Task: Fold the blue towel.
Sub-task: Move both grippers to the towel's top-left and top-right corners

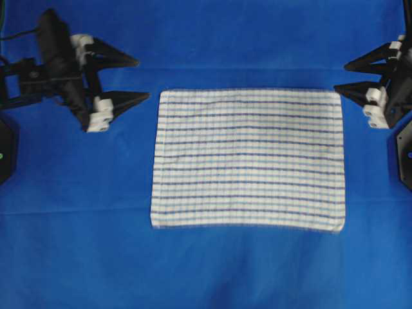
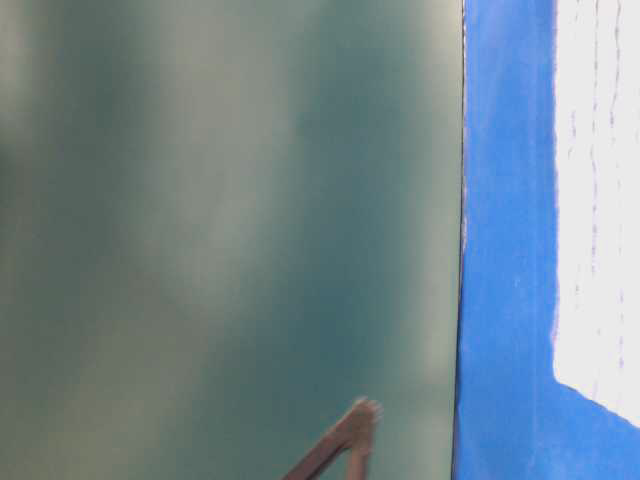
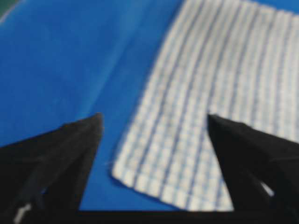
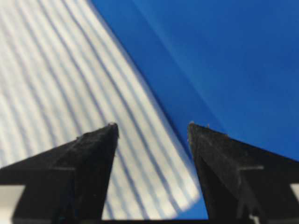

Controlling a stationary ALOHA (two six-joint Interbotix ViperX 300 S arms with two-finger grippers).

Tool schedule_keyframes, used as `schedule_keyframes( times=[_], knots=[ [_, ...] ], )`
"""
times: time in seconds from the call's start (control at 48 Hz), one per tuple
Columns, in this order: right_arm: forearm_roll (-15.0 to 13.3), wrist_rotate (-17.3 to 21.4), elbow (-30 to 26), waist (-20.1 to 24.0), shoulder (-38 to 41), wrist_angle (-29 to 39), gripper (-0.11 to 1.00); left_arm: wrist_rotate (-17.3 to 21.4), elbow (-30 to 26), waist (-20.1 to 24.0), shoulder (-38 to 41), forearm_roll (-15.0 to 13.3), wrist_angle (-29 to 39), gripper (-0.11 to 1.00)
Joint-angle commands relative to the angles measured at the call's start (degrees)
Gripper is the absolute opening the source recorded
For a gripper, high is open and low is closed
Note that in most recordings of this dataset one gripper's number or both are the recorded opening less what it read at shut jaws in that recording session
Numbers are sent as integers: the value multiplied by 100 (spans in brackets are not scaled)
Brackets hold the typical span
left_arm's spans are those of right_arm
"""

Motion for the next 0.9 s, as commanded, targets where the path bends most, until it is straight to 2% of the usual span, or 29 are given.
schedule_keyframes(
  times=[0.0,0.146,0.542,0.875],
  knots=[
    [-35,9,-35,-202,396,-26,61,-9,-281,114,396,-9,-26,89],
    [-105,9,-9,-492,1160,-308,58,-9,-519,299,1046,-9,-18,88],
    [-185,-9,-18,-765,2997,-1433,58,35,-826,606,2206,0,0,88],
    [-185,-35,-44,-765,3322,-1556,57,70,-914,642,2531,0,132,86]
  ],
)
